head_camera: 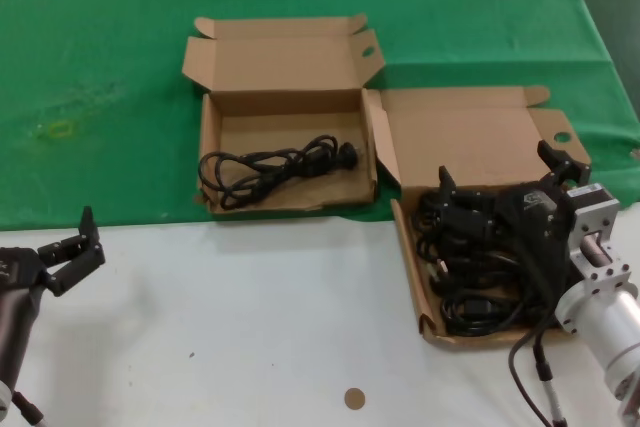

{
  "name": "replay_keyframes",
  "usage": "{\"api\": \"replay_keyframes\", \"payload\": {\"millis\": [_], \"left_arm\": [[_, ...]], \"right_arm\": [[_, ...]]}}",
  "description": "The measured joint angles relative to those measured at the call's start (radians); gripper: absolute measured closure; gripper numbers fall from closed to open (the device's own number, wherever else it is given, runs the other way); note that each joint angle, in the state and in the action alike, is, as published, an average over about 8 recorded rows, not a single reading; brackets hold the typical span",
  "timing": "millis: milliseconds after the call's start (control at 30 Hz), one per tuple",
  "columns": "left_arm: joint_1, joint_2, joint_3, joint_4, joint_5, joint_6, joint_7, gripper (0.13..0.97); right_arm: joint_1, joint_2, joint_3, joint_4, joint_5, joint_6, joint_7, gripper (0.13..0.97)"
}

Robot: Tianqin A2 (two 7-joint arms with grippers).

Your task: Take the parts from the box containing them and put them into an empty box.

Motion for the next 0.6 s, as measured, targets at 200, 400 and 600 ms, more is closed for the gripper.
{"api": "replay_keyframes", "payload": {"millis": [200,400,600], "left_arm": [[0.0,0.0,0.0,0.0,0.0,0.0,0.0,0.132],[0.0,0.0,0.0,0.0,0.0,0.0,0.0,0.132],[0.0,0.0,0.0,0.0,0.0,0.0,0.0,0.132]], "right_arm": [[0.0,0.0,0.0,0.0,0.0,0.0,0.0,0.129],[0.0,0.0,0.0,0.0,0.0,0.0,0.0,0.129],[0.0,0.0,0.0,0.0,0.0,0.0,0.0,0.129]]}}
